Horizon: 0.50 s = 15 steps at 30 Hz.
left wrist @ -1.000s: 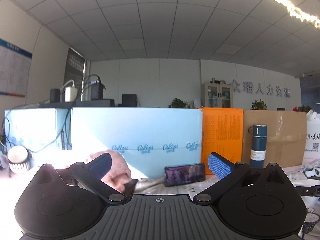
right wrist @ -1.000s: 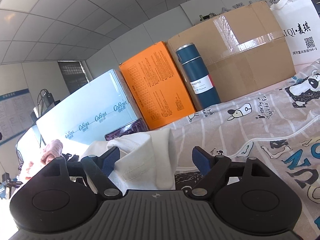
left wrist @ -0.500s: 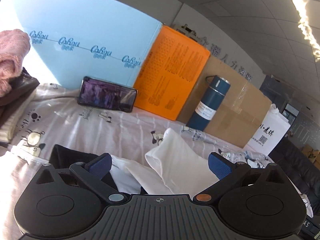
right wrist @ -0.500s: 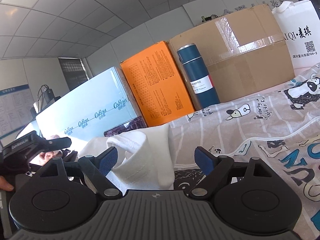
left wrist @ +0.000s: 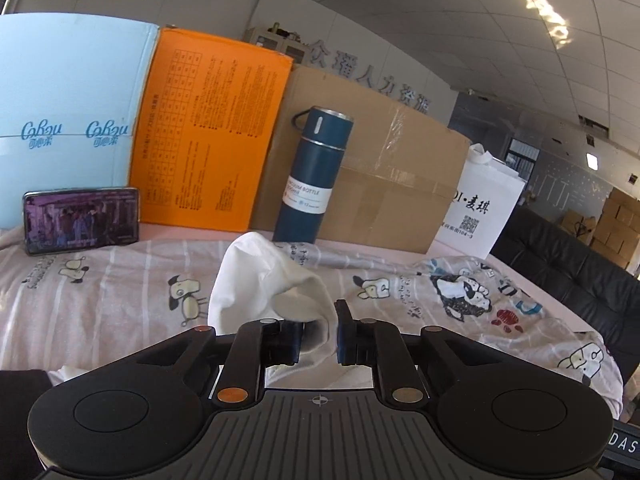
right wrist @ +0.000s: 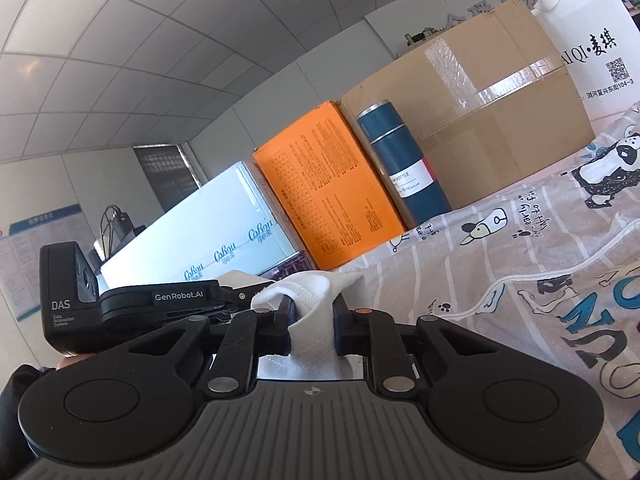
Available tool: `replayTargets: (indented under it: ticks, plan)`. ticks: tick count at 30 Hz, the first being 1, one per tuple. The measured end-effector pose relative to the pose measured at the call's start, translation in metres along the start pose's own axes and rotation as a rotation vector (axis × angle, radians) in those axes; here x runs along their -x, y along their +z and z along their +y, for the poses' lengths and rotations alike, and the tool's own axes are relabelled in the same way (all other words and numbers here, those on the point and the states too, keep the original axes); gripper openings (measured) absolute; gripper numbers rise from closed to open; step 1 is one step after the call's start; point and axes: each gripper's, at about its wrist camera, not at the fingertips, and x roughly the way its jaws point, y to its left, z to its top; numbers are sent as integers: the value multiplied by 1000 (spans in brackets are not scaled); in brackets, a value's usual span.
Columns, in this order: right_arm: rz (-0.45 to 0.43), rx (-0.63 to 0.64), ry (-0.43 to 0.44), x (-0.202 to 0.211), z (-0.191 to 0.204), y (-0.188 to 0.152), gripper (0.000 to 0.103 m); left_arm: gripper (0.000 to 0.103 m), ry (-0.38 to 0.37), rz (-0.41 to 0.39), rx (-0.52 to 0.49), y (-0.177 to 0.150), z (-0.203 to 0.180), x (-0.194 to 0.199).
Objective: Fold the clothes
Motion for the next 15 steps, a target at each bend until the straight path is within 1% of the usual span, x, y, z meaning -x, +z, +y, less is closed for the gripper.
replayTargets:
  ticks: [2, 5, 9, 12, 14, 15]
  plan:
    - [-12, -16, -17, 11, -7, 3, 14, 15, -51, 7, 1, 10, -17, -17]
    - [-10, -37, -76, 29, -22, 3, 14, 15, -101, 38, -32, 16, -44, -51]
    - [28, -88, -165, 51, -49, -4, 14, 15, -158, 146, -65, 5, -77, -104]
    - [30, -108, -189, 61, -57, -8, 14, 15, -207, 205, -86, -7, -98, -130]
    - [27, -116, -200, 67, -61, -10, 16, 19, -243, 231, -90, -11, -109, -138]
    - [25, -120, -206, 69, -63, -11, 18, 24, -255, 225, -85, -11, -112, -136]
